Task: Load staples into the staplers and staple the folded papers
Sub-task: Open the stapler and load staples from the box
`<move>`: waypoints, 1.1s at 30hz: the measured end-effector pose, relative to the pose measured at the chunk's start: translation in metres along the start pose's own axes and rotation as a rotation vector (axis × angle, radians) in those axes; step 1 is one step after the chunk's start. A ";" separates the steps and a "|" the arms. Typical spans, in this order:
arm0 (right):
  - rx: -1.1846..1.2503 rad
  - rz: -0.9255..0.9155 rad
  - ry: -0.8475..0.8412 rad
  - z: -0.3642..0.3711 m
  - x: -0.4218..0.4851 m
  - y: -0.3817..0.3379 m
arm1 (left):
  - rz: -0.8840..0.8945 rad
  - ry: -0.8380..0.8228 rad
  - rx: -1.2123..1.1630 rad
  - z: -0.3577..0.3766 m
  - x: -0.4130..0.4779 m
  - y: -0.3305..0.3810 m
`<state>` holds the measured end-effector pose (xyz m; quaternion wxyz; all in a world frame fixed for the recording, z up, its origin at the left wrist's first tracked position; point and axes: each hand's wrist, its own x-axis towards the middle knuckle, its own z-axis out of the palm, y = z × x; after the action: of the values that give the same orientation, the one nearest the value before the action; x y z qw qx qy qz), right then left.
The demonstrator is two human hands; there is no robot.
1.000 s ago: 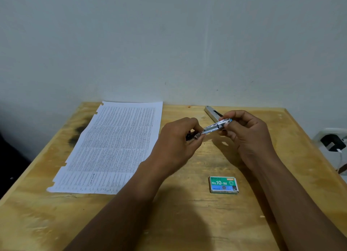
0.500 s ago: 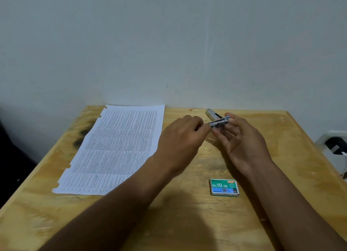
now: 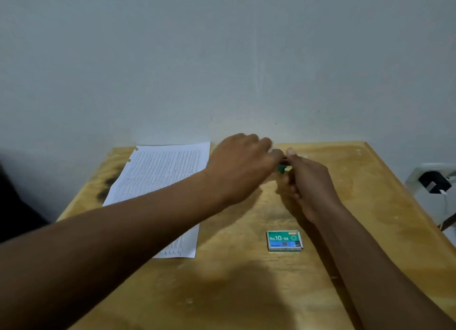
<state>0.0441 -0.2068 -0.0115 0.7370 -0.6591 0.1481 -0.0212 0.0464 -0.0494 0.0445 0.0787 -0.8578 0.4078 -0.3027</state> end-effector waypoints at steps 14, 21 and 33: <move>-0.806 -0.364 -0.309 -0.027 -0.023 0.012 | -0.743 -0.247 -0.628 0.046 -0.056 0.004; -0.691 -0.448 -0.177 -0.045 -0.044 0.012 | -0.672 -0.217 -0.554 0.042 -0.063 0.014; -1.082 -0.173 -0.383 -0.049 -0.075 -0.013 | -0.741 0.074 -0.555 0.035 -0.073 0.059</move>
<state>-0.0377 -0.2386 0.0117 0.3045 -0.9438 -0.0526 0.1170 -0.0070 -0.0375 -0.0390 -0.2822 -0.9229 0.1419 -0.2203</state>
